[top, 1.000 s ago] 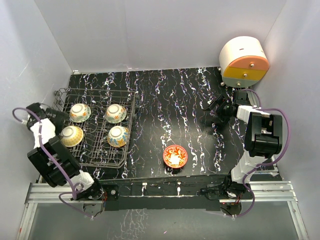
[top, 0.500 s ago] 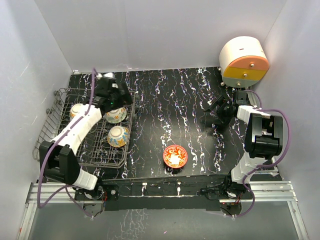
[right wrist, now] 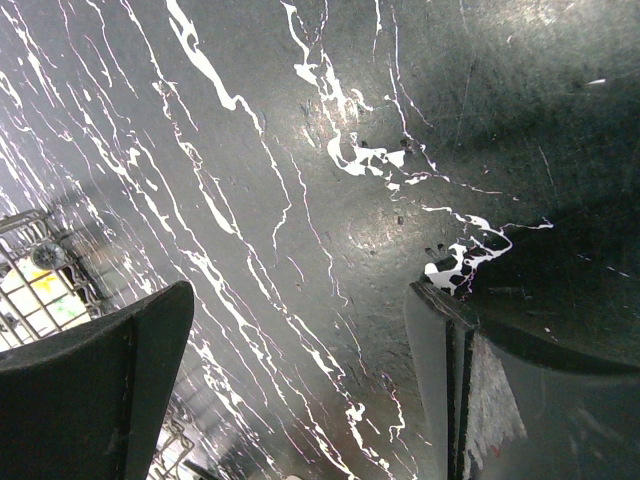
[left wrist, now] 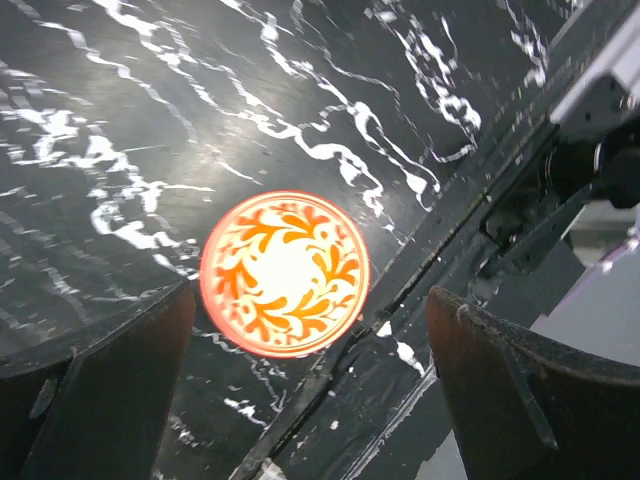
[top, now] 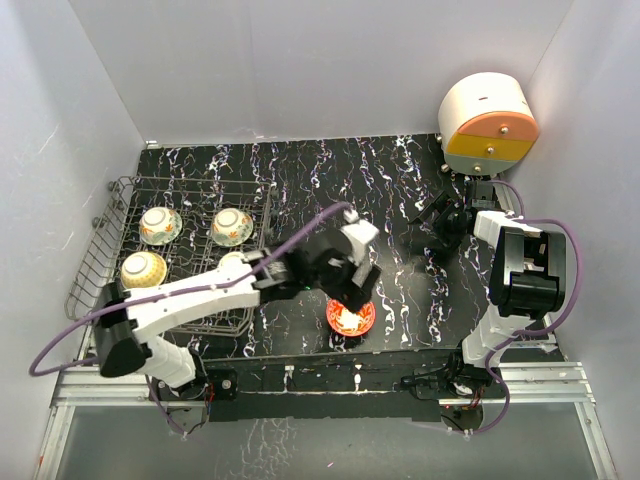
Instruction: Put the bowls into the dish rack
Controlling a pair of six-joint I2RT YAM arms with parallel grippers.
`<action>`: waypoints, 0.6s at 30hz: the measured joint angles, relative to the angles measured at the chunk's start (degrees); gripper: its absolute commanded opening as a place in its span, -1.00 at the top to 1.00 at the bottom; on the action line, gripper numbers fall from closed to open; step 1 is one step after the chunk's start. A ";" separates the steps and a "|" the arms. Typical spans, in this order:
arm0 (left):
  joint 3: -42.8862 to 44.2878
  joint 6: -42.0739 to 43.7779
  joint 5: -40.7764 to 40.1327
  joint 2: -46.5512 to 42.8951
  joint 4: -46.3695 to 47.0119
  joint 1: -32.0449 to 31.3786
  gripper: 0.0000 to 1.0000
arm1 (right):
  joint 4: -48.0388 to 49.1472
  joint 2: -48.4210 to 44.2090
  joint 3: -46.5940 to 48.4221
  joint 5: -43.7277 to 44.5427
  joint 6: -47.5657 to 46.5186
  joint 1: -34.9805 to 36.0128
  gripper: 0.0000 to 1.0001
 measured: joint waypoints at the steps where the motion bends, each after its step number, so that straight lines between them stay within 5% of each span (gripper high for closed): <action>1: 0.63 0.28 -0.33 1.97 0.24 -1.95 -0.93 | 0.00 0.00 0.00 0.00 -0.02 0.00 -0.81; 11: 3.85 1.53 -2.49 20.76 3.82 -10.56 -0.86 | -0.11 -0.83 -0.63 0.59 -0.46 0.00 -0.82; 18: 3.85 0.28 -3.61 24.41 5.42 -11.98 -0.67 | -0.17 -1.92 -1.81 1.07 -1.42 -0.07 -0.82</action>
